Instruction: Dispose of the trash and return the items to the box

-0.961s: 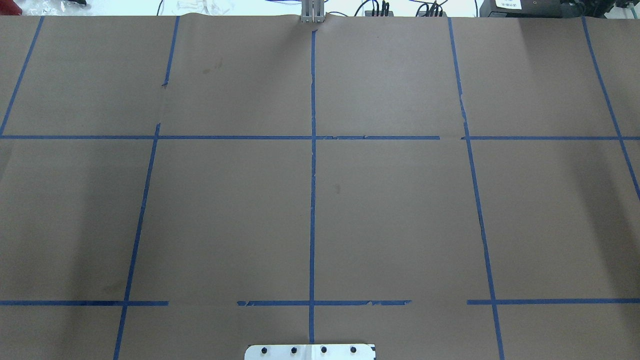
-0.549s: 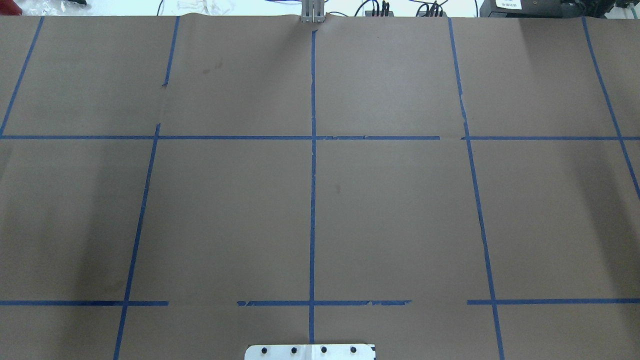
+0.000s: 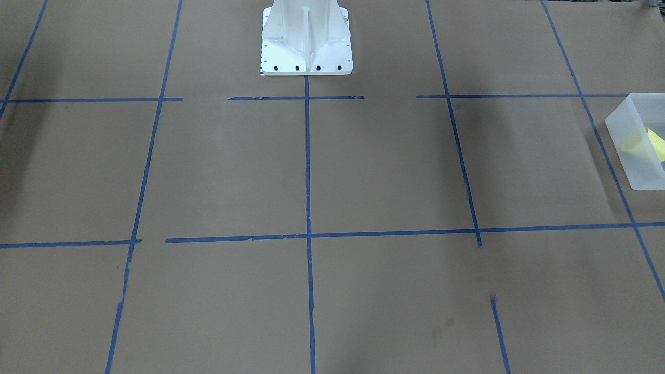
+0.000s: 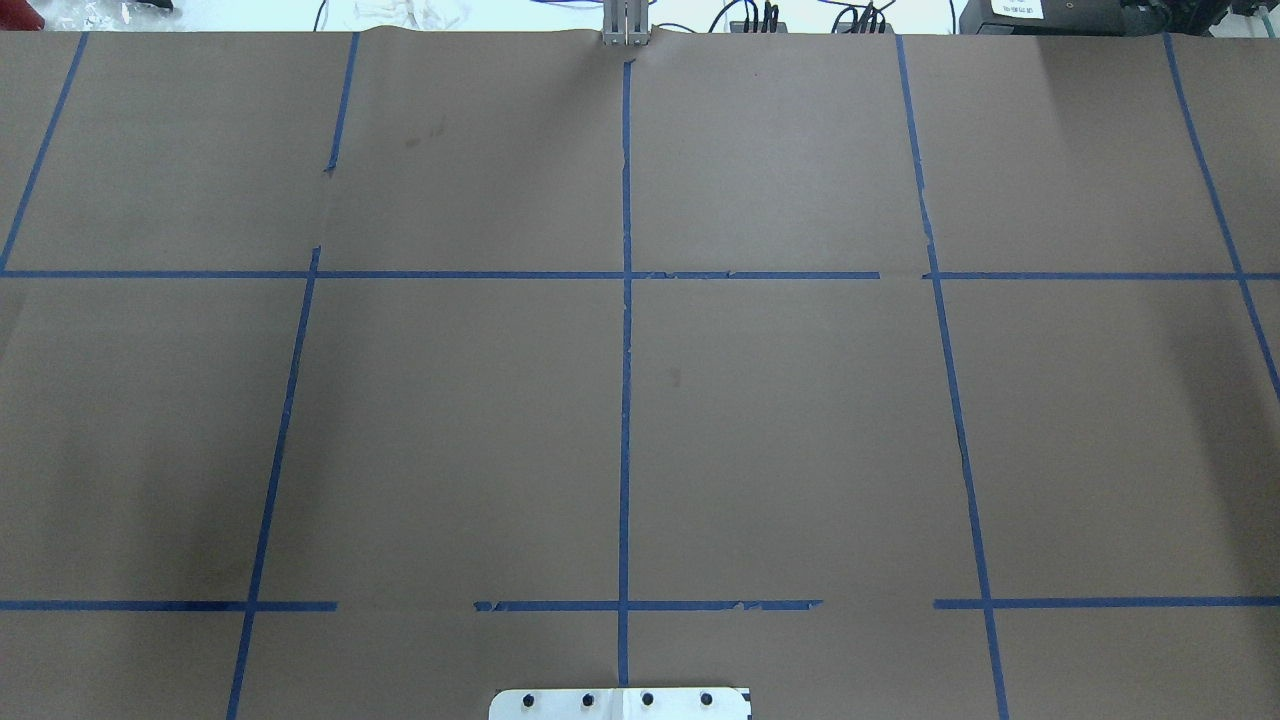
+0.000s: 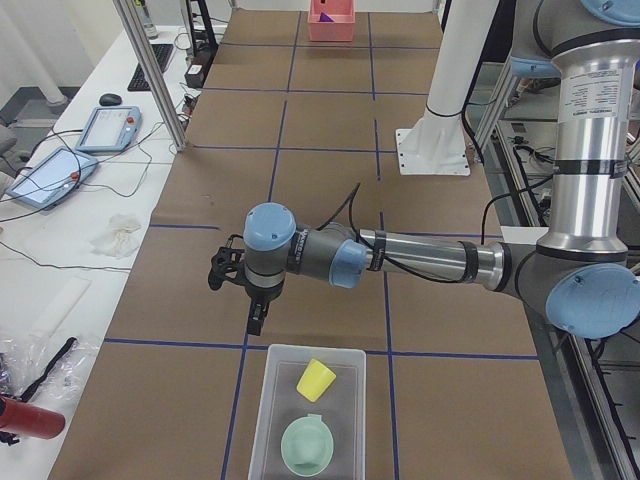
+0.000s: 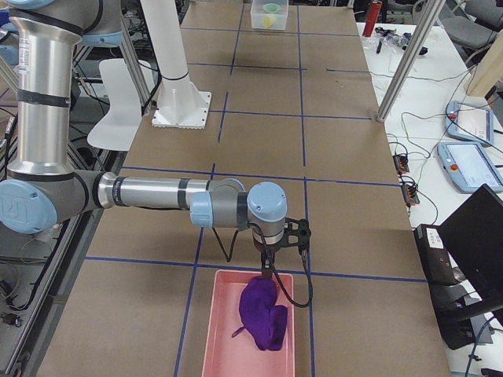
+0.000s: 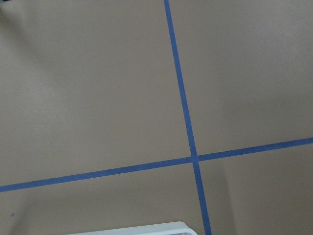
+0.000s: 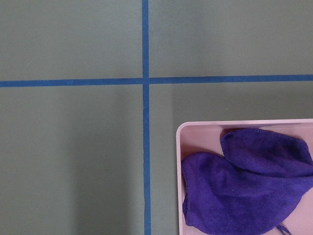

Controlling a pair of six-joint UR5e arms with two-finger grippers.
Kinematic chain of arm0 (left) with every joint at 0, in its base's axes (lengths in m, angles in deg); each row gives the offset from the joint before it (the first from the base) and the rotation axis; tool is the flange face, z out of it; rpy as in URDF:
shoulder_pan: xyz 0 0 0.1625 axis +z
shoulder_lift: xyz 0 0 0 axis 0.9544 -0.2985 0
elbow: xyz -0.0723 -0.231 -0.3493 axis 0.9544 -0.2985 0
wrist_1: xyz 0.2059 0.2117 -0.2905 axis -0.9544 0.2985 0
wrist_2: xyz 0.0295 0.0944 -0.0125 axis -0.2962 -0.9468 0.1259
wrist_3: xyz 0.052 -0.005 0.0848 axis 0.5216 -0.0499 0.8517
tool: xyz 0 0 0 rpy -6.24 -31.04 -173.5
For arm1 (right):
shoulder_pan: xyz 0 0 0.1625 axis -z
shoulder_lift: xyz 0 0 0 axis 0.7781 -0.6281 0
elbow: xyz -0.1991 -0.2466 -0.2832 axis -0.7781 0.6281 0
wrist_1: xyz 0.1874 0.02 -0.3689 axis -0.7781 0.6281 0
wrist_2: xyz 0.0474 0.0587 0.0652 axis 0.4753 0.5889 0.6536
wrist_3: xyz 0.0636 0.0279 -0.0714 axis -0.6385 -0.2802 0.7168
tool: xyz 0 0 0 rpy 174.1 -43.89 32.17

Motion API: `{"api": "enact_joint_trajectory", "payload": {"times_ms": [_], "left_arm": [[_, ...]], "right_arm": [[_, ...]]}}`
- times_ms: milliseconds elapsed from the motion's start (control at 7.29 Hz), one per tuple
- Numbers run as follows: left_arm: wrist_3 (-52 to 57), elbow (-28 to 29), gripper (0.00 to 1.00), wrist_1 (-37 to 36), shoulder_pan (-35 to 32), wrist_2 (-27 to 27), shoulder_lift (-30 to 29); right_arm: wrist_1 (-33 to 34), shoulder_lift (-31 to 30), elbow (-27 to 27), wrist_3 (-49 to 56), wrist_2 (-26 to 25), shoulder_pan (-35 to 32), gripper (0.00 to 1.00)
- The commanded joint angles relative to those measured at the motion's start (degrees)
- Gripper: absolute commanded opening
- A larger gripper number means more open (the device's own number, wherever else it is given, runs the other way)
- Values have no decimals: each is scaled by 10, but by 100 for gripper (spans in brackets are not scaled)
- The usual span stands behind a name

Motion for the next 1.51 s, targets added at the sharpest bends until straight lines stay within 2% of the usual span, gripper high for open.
{"api": "enact_joint_trajectory", "payload": {"times_ms": [0, 275, 549, 1373], "left_arm": [[8, 6, 100, -43, 1, -3, 4], [97, 18, 100, -106, 0, -3, 6], [98, 31, 100, -109, 0, -3, 5], [98, 30, 100, -108, -1, -2, 3]], "right_arm": [[-4, 1, 1, -19, 4, 11, 100], [1, 1, 0, -24, 27, 13, 100], [1, -2, 0, -42, 40, 15, 100], [-2, 4, 3, -34, 30, 35, 100]]}}
